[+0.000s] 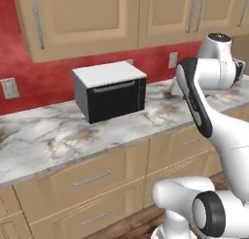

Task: Take the lemon and onion out of the freezer and place them in the tupperware container on the counter. Then put the tupperware containing the vegetables back in the freezer.

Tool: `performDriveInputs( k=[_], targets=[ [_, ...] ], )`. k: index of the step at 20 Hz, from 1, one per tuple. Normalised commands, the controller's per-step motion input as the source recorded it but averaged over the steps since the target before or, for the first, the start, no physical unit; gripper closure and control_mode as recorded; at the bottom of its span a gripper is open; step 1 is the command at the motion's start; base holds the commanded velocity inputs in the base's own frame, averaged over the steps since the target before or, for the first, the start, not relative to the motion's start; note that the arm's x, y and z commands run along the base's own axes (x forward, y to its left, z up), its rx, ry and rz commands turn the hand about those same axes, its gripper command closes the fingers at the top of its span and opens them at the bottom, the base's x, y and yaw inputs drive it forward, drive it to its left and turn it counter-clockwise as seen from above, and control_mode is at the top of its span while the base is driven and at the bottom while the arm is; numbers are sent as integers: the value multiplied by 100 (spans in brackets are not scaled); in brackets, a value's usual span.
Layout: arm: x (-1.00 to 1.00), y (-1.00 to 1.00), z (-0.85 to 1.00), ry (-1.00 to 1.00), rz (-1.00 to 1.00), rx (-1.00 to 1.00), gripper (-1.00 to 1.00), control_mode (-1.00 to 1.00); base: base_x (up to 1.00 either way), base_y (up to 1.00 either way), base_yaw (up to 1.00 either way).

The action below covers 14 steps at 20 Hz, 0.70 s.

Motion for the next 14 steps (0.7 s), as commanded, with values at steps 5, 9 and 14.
performDriveInputs(
  k=[5, 9, 14],
  targets=[
    [0, 0, 0, 0, 0, 0, 100, 100, 0, 1, 66],
    [0, 0, 0, 0, 0, 0, 100, 100, 4, 4, 67],
    [0, 0, 0, 0, 0, 0, 100, 100, 8, 6, 68]
  ],
)
